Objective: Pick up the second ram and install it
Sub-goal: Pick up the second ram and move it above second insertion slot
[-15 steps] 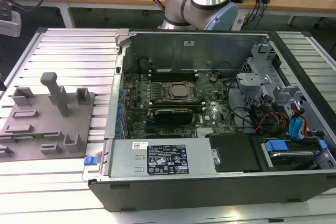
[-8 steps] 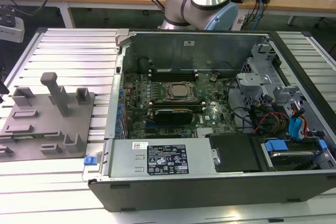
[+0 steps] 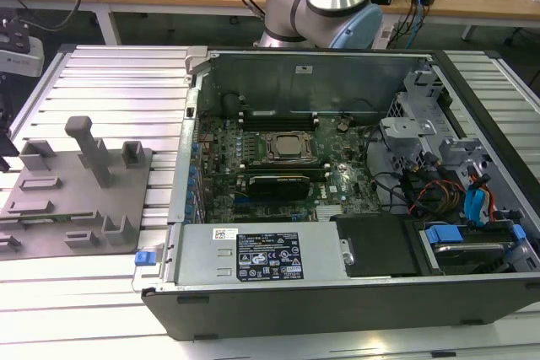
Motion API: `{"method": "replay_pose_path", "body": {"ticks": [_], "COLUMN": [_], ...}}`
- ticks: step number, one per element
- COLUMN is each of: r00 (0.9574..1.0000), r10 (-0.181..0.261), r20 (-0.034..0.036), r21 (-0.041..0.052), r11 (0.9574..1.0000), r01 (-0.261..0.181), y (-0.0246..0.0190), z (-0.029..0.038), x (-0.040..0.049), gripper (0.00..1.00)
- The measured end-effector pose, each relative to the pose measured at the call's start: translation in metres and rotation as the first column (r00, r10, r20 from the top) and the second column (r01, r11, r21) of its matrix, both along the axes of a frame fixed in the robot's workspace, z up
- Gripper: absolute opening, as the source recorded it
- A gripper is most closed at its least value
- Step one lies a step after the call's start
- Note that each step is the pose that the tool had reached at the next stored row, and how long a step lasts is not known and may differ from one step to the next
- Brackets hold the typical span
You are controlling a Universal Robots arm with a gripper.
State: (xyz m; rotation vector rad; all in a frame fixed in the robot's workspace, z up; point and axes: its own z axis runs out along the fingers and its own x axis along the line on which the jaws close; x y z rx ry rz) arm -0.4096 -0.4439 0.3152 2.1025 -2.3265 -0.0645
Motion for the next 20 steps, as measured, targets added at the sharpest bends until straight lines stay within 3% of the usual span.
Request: {"method": "replay_pose_path", "body": {"ticks": [20], "r00": [1.0], "r10": [0.0], "r20": [0.0001], "r21": [0.0], "r11": [1.0], "r01": [0.0], "y": [0.0], "z": [-0.0283], "x": [0.0], "gripper": [0.3]}}
